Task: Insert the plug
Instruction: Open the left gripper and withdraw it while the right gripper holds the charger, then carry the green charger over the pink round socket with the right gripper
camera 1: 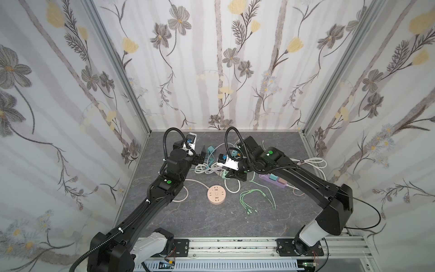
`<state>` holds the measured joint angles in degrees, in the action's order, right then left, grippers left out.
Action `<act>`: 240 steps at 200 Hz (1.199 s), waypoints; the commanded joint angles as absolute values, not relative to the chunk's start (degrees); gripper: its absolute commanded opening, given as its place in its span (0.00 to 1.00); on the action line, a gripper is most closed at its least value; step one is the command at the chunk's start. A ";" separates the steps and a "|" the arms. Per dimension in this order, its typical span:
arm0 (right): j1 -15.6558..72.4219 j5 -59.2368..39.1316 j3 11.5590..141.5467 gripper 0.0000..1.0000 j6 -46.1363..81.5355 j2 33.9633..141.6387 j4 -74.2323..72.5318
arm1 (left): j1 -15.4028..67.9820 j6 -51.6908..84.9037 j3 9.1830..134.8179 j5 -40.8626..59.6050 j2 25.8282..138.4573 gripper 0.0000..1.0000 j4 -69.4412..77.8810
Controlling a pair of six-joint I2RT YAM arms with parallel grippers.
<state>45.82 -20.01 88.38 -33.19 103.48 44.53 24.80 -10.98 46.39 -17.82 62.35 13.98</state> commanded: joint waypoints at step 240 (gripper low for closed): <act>49.31 -20.58 102.91 0.00 -49.61 129.14 52.30 | 15.96 17.49 46.87 -34.28 62.57 1.00 -1.71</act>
